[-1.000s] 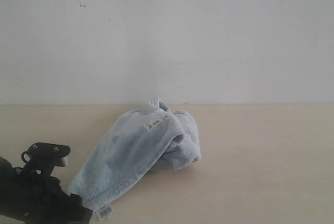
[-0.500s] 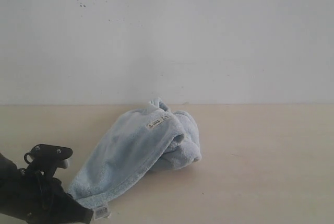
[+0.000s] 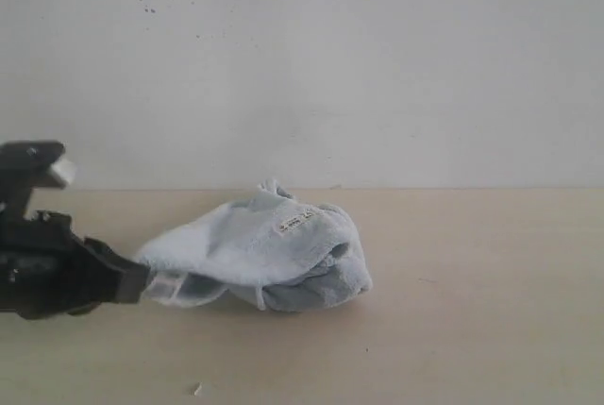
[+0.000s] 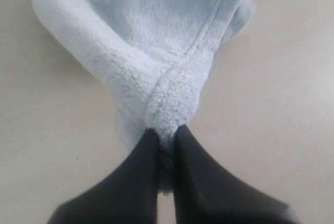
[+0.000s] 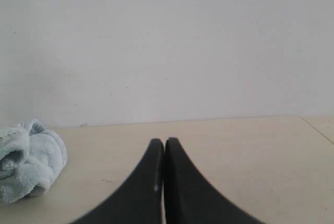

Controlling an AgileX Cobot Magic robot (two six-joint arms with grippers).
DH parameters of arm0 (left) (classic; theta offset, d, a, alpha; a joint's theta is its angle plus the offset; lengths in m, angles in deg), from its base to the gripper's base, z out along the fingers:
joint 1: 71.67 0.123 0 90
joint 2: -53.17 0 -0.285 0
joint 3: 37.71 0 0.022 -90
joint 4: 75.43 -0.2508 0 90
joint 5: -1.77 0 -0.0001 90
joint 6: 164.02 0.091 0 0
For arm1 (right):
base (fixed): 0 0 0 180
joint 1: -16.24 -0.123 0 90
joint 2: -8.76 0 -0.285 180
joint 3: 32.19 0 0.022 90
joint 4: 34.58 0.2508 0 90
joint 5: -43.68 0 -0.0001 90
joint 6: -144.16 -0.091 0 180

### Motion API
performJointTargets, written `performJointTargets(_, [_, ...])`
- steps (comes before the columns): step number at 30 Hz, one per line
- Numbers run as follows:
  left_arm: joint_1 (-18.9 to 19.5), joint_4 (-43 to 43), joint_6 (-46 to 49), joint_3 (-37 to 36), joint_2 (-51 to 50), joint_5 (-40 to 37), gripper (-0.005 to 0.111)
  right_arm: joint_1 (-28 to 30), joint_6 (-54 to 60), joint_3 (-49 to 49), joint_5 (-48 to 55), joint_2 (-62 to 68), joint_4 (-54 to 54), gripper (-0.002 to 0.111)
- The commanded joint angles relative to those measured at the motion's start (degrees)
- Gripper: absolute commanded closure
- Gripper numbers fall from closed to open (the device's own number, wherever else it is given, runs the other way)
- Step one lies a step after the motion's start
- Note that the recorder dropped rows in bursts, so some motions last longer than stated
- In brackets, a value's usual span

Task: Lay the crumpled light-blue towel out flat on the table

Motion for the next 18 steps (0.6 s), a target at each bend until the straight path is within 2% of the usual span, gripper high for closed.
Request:
performJointTargets(1, [-0.2, 3.4, -0.9, 0.5, 11.5, -3.9, 0.103, -0.1, 0.1, 0.0, -0.4, -0.3, 0.0, 0.108])
performJointTargets(8, [-0.2, 4.2, -5.6, 3.8, 23.2, -9.5, 0.103, -0.1, 0.1, 0.0, -0.4, -0.3, 0.0, 0.108])
performJointTargets(18, [-0.2, 4.1, -10.5, 9.1, 30.7, -13.3, 0.103, -0.1, 0.1, 0.0, -0.4, -0.3, 0.0, 0.108])
